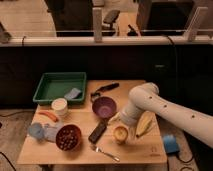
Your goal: Place apple in metal cup
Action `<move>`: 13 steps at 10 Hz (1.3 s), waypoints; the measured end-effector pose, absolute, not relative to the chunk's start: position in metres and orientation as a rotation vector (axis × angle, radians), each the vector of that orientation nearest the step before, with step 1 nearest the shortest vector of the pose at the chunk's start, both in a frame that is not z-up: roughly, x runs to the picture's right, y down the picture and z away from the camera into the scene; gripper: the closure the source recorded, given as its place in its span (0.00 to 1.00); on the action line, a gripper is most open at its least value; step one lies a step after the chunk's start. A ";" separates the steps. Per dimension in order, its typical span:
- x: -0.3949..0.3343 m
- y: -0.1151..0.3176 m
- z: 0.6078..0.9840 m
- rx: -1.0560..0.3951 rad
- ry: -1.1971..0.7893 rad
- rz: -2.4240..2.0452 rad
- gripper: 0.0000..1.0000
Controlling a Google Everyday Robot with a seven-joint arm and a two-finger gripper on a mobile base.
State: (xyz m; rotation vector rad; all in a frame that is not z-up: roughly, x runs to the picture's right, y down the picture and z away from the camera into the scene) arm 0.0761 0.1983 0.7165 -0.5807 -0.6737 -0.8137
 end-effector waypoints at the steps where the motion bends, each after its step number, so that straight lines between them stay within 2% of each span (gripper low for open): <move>1: 0.077 0.198 0.716 -0.580 -0.676 -0.813 0.20; 13: 0.079 0.199 0.716 -0.548 -0.699 -0.812 0.20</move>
